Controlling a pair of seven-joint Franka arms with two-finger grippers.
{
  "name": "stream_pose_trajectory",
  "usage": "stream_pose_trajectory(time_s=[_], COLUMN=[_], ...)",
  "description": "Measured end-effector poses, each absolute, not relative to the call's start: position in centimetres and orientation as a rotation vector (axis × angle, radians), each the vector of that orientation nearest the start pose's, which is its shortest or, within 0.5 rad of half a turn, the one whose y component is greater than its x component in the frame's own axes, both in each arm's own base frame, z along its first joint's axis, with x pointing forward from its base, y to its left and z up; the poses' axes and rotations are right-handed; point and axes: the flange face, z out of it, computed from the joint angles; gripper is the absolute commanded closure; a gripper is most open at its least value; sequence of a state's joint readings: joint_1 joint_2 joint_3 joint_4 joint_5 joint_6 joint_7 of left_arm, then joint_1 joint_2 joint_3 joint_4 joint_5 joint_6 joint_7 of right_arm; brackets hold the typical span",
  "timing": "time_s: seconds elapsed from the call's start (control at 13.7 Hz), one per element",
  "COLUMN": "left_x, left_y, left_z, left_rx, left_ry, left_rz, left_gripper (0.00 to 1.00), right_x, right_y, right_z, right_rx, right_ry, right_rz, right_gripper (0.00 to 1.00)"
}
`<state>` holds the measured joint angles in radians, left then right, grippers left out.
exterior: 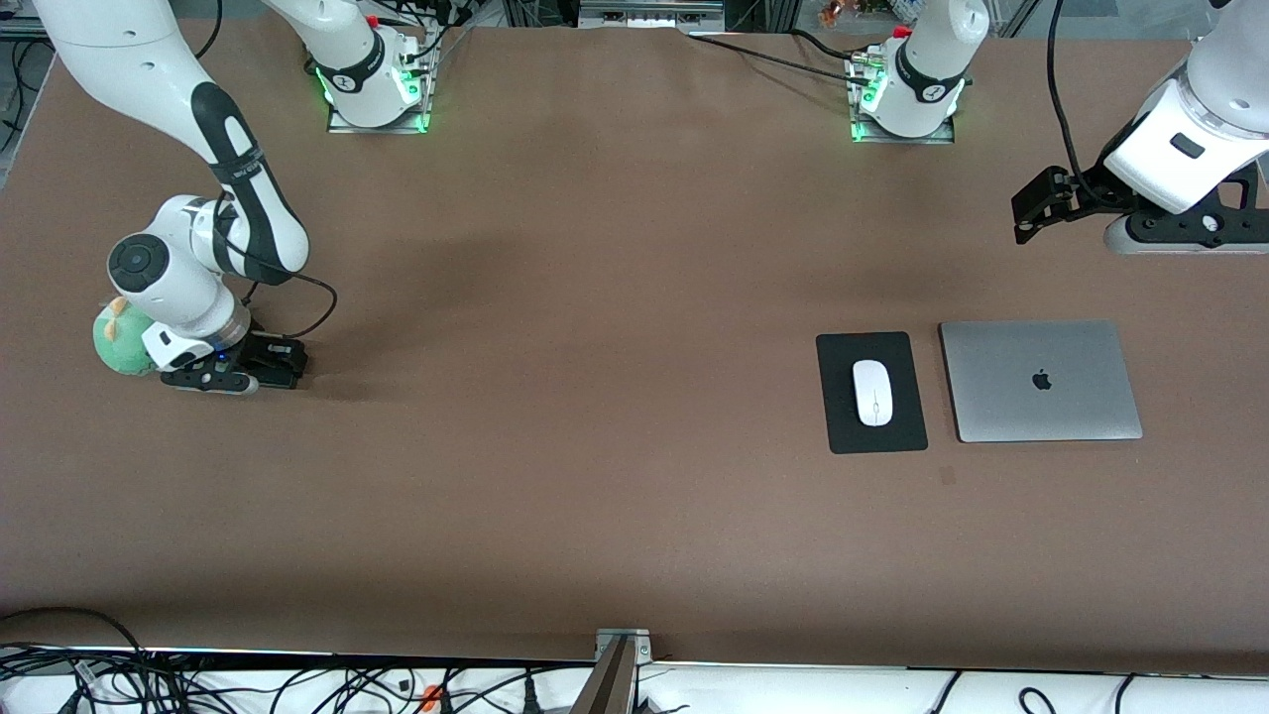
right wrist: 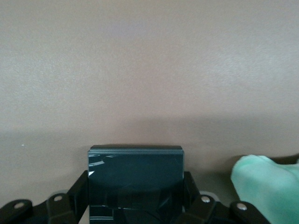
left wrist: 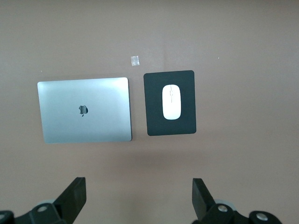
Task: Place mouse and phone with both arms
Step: 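Lower the phone beside the plush toy and open the right gripper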
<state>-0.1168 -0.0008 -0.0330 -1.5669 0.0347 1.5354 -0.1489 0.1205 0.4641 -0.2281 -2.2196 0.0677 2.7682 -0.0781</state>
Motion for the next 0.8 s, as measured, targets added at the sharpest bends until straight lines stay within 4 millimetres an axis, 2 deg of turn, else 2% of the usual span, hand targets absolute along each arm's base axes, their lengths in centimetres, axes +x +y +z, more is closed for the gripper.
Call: stream_pose_trajectory(time_s=[0.07, 0.51, 0.8], left_x=[54.5, 54.5, 54.5], left_y=[-7.8, -7.8, -7.7], left_z=[62.4, 62.4, 62.4], left_rx=[-3.102, -3.102, -3.102], left_ry=[0.000, -0.002, -0.002], left_rz=[0.039, 0.040, 0.040], left_gripper=[0.00, 0.00, 0.00], right_x=[55.4, 56.0, 58.4], right_y=[-6.4, -5.5, -5.0], right_z=[17.6, 18.3, 22.0], right_rx=[-3.216, -3.203, -3.182], right_ry=[0.102, 0.088, 0.082], right_rz=[-0.146, -0.111, -0.014], right_gripper=[0.00, 0.00, 0.00])
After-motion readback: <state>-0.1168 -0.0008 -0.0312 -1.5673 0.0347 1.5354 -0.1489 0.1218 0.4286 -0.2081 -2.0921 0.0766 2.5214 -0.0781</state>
